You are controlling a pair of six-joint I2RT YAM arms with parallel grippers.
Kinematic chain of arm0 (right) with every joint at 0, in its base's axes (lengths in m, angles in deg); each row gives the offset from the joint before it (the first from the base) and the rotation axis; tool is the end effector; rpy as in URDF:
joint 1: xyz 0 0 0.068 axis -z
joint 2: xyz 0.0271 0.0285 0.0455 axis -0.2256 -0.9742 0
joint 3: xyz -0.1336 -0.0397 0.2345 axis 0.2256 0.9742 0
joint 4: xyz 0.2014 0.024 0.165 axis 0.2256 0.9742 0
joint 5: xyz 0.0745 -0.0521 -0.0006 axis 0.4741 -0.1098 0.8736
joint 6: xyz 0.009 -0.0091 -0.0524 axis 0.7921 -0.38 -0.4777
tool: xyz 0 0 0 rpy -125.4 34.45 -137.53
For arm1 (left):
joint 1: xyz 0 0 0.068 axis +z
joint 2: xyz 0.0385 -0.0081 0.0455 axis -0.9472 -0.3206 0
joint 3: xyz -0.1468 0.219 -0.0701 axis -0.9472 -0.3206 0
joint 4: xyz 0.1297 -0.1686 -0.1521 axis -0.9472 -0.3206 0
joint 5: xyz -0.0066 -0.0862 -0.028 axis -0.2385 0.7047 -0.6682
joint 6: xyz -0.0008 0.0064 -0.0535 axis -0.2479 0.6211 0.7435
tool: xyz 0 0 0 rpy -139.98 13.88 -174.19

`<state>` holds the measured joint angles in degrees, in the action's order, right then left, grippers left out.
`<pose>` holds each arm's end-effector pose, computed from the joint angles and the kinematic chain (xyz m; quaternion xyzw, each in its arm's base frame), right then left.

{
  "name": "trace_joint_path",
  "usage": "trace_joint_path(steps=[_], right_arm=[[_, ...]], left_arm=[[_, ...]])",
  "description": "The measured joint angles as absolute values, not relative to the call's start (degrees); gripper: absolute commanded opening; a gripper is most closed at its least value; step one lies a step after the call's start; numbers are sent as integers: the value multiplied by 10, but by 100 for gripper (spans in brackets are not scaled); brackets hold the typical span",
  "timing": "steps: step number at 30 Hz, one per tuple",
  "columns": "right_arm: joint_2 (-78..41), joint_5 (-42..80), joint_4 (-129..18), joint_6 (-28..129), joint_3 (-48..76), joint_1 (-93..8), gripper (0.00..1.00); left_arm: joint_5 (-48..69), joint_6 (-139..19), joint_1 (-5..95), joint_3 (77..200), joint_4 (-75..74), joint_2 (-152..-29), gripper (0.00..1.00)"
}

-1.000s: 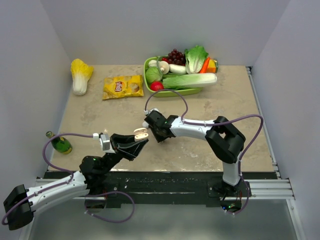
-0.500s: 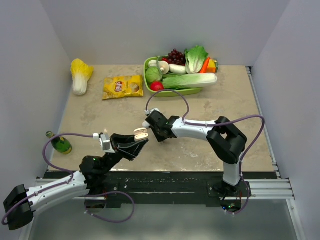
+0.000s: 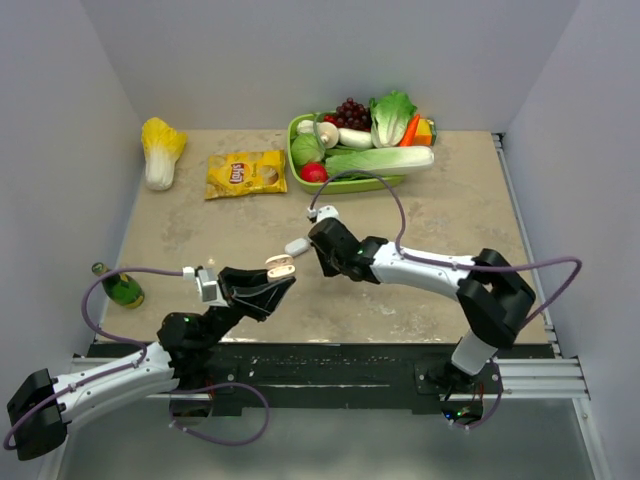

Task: Insert the wireless bluetooth earbuds into the charging case
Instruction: Pick up the earbud from the center of the board.

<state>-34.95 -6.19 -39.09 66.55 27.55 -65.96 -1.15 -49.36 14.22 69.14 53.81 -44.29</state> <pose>0.2226 0.2769 0.1964 -0.1975 0.9165 0.0827 0.3378 0.0721 -0.1078 0.2434 0.1267 0.4795 -0.5415 0.6789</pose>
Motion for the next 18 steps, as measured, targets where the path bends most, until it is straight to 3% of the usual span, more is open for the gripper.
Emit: trace_joint_path(steps=[9,18], right_arm=[[-103,-119,-453,668,324,-660,0],[116,-74,-527,617,382,-659,0]], left_arm=[[-22,-522,142,691,598,-471,0],[-24,-581,142,691,679,-586,0]])
